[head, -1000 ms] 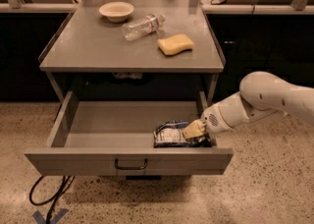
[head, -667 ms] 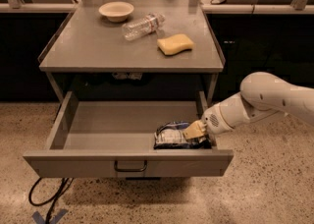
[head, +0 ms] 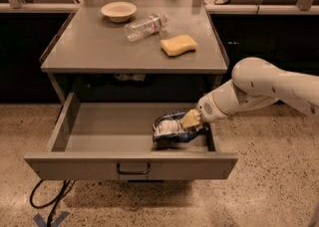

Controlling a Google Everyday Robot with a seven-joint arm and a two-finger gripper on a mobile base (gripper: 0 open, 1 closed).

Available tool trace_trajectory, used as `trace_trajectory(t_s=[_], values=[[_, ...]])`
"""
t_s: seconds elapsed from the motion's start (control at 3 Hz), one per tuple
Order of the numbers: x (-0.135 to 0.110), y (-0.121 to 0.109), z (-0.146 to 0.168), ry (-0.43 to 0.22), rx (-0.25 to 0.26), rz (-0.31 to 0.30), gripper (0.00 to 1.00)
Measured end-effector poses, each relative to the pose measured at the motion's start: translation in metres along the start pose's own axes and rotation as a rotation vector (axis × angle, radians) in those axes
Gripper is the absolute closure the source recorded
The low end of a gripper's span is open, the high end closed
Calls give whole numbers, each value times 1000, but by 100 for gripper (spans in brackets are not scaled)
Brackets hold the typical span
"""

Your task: Place blue chip bag into top drawer

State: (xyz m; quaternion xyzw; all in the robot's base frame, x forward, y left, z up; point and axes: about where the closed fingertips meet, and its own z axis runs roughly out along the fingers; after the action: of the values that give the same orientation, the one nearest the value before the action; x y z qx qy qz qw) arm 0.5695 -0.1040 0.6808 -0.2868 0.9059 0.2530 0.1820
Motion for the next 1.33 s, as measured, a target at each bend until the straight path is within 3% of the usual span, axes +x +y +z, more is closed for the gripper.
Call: trace_trajectory(t_s=[0.33, 0.67, 1.33], values=[[-29, -7, -6, -49, 37, -17, 100], [-31, -8, -7, -54, 40, -19, 84], [-31, -7, -7, -54, 40, -19, 37]])
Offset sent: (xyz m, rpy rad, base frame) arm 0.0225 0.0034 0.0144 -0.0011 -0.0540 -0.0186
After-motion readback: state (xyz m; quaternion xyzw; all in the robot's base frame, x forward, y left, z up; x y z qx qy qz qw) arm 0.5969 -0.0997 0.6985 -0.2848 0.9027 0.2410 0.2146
